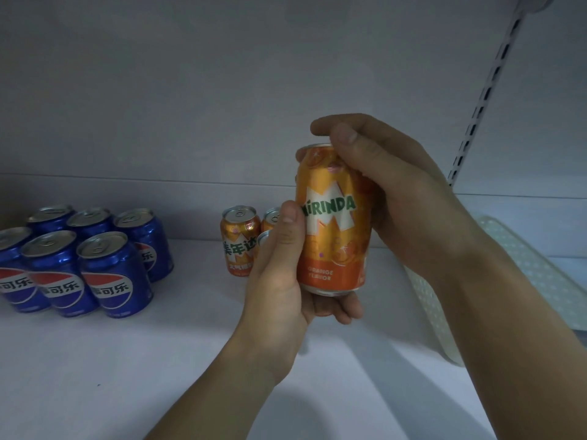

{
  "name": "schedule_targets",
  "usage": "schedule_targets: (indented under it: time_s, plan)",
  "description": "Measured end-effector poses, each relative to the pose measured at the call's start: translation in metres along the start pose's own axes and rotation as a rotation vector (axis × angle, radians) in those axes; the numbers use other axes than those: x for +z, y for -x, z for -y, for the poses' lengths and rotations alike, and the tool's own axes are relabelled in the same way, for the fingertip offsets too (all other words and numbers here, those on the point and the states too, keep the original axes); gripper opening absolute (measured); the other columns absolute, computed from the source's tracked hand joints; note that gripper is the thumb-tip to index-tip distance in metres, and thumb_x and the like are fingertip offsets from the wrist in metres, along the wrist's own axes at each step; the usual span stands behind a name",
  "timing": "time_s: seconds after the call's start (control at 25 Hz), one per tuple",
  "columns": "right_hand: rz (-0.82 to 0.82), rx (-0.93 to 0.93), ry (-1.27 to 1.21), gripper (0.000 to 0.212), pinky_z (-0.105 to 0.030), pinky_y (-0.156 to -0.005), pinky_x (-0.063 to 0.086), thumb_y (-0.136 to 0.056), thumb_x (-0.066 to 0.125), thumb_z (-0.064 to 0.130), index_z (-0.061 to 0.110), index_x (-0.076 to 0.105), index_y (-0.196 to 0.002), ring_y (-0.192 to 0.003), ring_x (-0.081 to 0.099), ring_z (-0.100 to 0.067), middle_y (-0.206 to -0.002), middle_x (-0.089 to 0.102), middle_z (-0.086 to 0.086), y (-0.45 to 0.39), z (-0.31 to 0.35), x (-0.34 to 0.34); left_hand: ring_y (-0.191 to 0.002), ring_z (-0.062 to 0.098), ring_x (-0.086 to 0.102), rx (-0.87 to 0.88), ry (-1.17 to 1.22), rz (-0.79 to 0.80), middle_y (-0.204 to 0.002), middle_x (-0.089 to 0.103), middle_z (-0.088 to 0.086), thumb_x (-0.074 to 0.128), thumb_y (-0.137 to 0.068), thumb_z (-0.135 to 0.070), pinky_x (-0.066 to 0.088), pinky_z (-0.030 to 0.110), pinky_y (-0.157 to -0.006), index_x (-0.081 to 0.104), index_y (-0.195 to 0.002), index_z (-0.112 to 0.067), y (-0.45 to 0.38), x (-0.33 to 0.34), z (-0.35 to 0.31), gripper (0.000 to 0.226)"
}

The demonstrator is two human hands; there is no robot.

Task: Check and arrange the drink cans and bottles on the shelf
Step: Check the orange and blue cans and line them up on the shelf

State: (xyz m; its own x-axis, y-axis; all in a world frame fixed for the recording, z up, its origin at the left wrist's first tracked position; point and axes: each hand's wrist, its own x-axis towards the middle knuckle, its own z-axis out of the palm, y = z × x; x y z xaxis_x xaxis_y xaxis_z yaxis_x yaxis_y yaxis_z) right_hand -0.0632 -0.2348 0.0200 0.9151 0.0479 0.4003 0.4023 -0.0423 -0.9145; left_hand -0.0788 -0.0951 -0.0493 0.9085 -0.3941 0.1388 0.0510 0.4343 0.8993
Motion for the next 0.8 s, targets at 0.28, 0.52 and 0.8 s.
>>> schedule_targets:
  time_s: [0.28,0.52,0.8]
  plan:
    - [-0.02,-0.03,0.03,0.033,-0.047,-0.093,0.061,-0.088,0.064,0.039,0.021,0.07,-0.116,-0.099,0.077,-0.026,-0.108,0.078,-0.01,-0.0012,0.0046,-0.0021,-0.054,0.03,0.063,0.042,0.001,0.001,-0.101,0.069,0.03,0.058,-0.072,-0.063,0.052,0.029,-0.045,0.058,-0.125,-0.008,-0.0002,-0.0014,-0.0019,0.077]
    - [0.016,-0.018,0.024,0.029,-0.05,-0.098,0.058,-0.091,0.062,0.034,0.02,0.072,-0.114,-0.103,0.075,-0.027,-0.11,0.078,-0.011,-0.0016,0.0016,-0.0038,-0.077,0.035,0.06,-0.01,0.038,0.027,-0.093,0.074,0.015,0.051,-0.081,-0.064,0.051,0.027,-0.043,0.079,-0.096,-0.025,0.0007,0.0008,-0.003,0.05]
    - [0.05,0.01,0.037,0.032,-0.048,-0.097,0.059,-0.089,0.061,0.036,0.021,0.072,-0.116,-0.104,0.075,-0.026,-0.113,0.077,-0.008,0.0,0.0018,-0.0048,-0.087,0.037,0.054,-0.031,0.1,0.042,-0.099,0.074,0.013,0.058,-0.069,-0.063,0.05,0.025,-0.043,0.078,-0.101,-0.027,0.0013,0.0012,-0.0031,0.052]
